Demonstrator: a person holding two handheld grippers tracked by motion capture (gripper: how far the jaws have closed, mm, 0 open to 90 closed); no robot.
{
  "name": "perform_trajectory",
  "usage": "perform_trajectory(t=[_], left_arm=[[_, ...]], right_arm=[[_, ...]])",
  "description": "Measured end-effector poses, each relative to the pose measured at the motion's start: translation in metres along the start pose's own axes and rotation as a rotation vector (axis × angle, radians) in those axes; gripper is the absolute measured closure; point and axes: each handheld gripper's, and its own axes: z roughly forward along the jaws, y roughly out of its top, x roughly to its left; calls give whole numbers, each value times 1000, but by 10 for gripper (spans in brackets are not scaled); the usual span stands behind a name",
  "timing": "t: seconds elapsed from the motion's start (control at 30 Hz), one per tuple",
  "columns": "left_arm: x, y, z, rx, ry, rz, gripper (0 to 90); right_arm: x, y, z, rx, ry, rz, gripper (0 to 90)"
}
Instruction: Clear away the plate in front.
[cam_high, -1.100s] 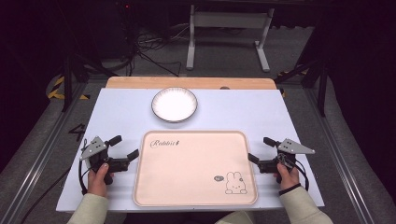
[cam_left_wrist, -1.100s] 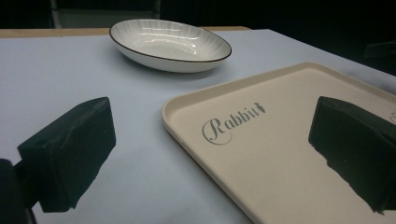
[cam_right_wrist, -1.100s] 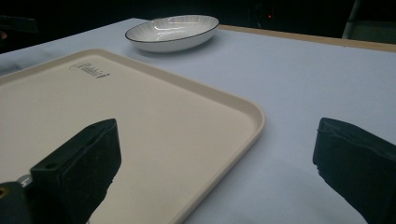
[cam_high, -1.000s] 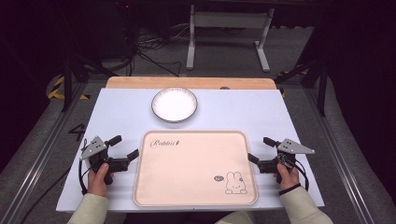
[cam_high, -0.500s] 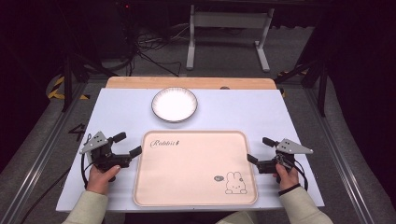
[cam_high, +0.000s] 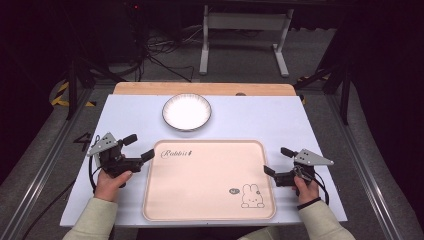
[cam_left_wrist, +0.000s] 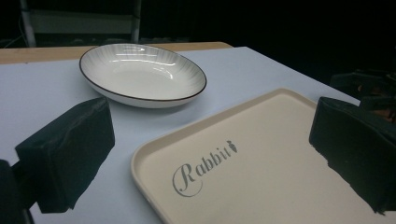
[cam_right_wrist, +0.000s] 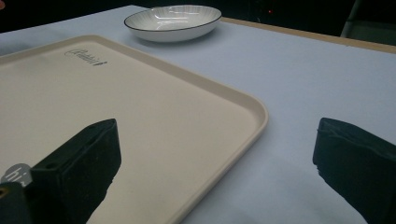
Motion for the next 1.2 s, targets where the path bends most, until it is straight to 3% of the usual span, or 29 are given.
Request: perform_trajectory(t=[0.33, 0.5, 0.6, 0.9, 1.0, 1.1, 1.2], left_arm=[[7, 11, 3, -20, 22, -6, 27], [9, 14, 8, -25, 8, -8, 52], [12, 17, 12, -2, 37, 4, 53], [20, 23, 29, 25, 72, 4, 47], [24, 27, 33, 40, 79, 1, 82], [30, 32, 38, 56, 80, -13, 97], [35, 38, 43, 74, 89, -54, 104]], right_arm=[[0, 0, 0, 5, -2, -11, 18], [0, 0, 0, 4, -2, -11, 18], [0, 0, 0, 4, -2, -12, 18], [0, 0, 0, -2, 2, -10, 18], [0, 0, 0, -3, 1, -12, 18], [0, 0, 0, -3, 1, -12, 18], [0, 0, 0, -2, 3, -11, 18]])
